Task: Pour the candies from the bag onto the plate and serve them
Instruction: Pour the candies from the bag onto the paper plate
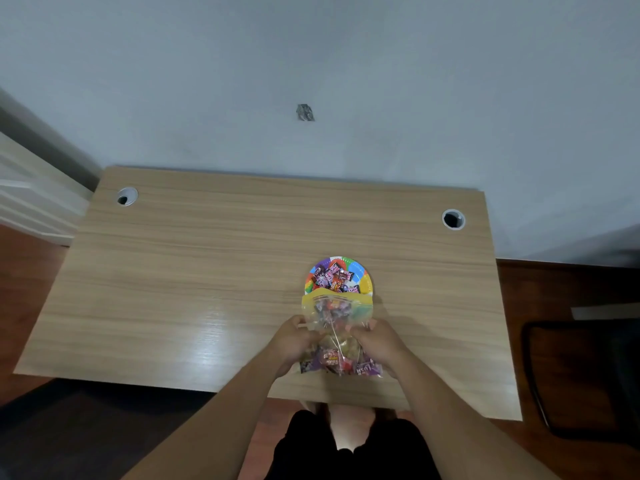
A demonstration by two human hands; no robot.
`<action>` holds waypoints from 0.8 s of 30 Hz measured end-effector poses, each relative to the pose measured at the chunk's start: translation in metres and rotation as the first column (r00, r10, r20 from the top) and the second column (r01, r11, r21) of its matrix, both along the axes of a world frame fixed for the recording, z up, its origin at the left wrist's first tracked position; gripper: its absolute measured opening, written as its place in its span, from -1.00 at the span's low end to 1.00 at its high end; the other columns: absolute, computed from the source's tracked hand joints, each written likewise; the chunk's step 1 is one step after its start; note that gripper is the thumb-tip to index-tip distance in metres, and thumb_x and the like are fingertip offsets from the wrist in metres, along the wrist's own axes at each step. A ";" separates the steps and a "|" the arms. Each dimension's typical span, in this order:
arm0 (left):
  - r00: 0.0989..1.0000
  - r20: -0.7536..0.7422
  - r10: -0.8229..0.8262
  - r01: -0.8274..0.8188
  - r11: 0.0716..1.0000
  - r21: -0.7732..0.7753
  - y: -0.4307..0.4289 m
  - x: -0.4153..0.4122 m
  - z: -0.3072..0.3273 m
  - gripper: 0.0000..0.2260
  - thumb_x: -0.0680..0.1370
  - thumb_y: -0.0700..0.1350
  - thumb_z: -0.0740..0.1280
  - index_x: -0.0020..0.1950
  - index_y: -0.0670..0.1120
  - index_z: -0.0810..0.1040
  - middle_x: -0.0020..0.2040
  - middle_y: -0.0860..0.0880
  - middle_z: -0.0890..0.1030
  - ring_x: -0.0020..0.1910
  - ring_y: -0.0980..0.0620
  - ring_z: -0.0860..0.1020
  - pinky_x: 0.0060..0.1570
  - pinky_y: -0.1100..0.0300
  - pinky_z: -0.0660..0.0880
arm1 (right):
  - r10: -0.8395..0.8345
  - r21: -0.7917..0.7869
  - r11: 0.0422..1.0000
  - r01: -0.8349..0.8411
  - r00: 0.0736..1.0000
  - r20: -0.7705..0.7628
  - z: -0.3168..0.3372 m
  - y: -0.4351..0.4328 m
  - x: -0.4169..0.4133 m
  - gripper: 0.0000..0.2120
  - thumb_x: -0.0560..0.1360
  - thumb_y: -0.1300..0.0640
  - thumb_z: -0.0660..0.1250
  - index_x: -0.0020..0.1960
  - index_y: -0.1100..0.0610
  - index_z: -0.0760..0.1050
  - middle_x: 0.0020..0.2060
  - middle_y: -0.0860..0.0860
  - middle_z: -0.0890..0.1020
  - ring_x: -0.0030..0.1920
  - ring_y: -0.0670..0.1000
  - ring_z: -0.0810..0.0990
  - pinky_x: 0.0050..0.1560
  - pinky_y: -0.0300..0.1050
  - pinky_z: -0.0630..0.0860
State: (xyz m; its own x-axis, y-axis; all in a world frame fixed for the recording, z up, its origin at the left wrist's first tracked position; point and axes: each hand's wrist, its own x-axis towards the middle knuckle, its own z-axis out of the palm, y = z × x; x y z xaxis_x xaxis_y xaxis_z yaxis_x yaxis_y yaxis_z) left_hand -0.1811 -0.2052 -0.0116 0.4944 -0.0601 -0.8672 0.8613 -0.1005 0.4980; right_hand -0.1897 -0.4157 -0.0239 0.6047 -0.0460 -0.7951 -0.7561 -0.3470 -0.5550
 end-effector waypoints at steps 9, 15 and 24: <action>1.000 0.010 -0.014 0.015 1.000 -0.015 0.001 0.006 0.007 -0.65 0.58 -0.20 0.55 0.32 -0.15 0.57 0.17 -0.22 0.78 -0.05 -0.09 0.80 -0.10 0.04 0.64 | 0.004 -0.017 1.000 -0.003 0.998 0.064 0.012 -0.005 0.003 -0.74 0.62 0.01 0.48 0.08 0.22 0.68 -0.05 0.23 0.76 -0.20 0.05 0.61 -0.26 -0.13 0.47; 1.000 0.028 -0.003 0.004 0.999 -0.045 0.002 0.012 0.018 -0.62 0.56 -0.19 0.56 0.33 -0.12 0.55 0.19 -0.20 0.77 0.15 -0.22 0.78 0.03 -0.05 0.67 | -0.009 -0.012 1.000 0.010 0.996 0.091 0.020 -0.006 0.008 -0.84 0.63 0.06 0.46 0.13 0.13 0.70 -0.03 0.22 0.77 -0.28 0.02 0.58 -0.41 -0.21 0.46; 0.999 0.054 -0.005 0.011 0.994 -0.109 0.011 0.018 0.043 -0.64 0.61 0.17 0.45 0.27 -0.03 0.56 0.08 -0.08 0.80 0.09 -0.18 0.78 0.09 -0.12 0.69 | -0.003 -0.015 1.000 0.005 0.995 0.104 0.034 -0.007 0.017 -0.90 0.60 0.04 0.47 0.03 0.07 0.69 -0.34 0.02 0.61 -0.47 -0.04 0.49 -0.36 -0.15 0.43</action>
State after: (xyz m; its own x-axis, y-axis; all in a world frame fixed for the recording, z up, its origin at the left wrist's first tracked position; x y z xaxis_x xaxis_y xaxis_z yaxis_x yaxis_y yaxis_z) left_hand -0.1631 -0.1945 0.0309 0.5390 -0.1568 -0.8276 0.8326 -0.0495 0.5516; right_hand -0.1729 -0.4222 0.0100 0.6837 -0.0600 -0.7273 -0.6962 -0.3526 -0.6253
